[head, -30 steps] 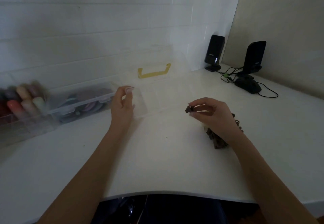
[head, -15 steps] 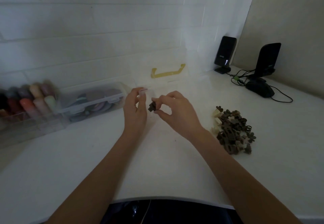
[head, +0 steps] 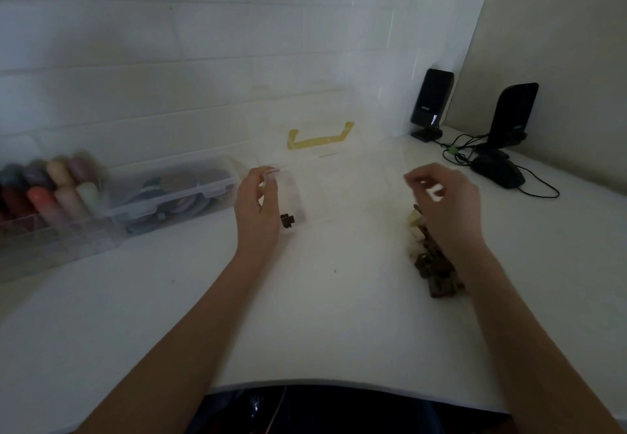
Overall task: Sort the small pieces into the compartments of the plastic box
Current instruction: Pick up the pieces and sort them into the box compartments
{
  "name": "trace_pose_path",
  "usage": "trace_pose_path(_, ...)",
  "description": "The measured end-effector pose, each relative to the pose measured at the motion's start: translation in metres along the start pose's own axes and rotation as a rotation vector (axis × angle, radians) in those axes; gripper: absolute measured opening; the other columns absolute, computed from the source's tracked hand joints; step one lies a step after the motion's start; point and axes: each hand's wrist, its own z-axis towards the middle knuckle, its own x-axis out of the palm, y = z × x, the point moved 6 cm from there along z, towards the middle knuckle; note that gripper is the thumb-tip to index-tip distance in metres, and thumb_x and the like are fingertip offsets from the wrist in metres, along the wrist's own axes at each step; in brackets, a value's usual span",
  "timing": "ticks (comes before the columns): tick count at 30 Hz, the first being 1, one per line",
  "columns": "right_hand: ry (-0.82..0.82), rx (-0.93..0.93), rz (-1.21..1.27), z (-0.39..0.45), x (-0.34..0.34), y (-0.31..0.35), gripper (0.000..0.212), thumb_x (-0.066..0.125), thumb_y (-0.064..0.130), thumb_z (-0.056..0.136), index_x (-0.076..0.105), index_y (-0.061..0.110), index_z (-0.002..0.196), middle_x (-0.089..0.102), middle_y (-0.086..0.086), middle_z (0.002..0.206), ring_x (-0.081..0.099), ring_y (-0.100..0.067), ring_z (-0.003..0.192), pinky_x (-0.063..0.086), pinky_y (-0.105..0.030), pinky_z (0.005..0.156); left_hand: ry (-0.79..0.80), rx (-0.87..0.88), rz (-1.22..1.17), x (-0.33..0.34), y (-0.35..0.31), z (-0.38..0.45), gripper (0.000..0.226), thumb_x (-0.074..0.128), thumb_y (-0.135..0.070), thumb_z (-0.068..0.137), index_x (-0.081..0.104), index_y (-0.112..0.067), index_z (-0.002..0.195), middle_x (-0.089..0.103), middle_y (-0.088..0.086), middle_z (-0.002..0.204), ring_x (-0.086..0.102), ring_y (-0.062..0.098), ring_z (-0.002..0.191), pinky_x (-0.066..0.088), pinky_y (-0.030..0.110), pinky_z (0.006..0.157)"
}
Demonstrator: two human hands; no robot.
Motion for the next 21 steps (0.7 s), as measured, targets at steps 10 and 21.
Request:
trace_pose_path(10, 0.325, 0.03, -0.3, -0.018, -0.004, -0.049, 0.031, 0.059, 0.016, 0.088, 0.064, 0.033, 0.114, 0.048, 0.03, 0.085, 0.054, -0.012, 0.093, 0.042, -0.043, 0.092, 0.001, -0.017, 0.015, 0.031, 0.002, 0.008, 0.017, 0.043, -0.021, 0.1, 0.057, -0.029, 0.095, 0.059, -0.015, 0.095, 0.055, 0.009, 0.087, 0.051, 0.053, 0.086)
trace_pose_path(21, 0.372, 0.069, -0.358, -0.014, 0.009, -0.055, 0.017, 0.059, 0.024, 0.088, 0.064, 0.033, 0.101, 0.064, 0.013, 0.114, 0.047, -0.013, 0.113, 0.027, -0.037, 0.095, 0.046, -0.028, -0.009, 0.032, 0.005, 0.006, 0.018, 0.047, -0.023, 0.1, 0.057, -0.035, 0.092, 0.061, -0.022, 0.098, 0.059, 0.009, 0.093, 0.053, 0.049, 0.087)
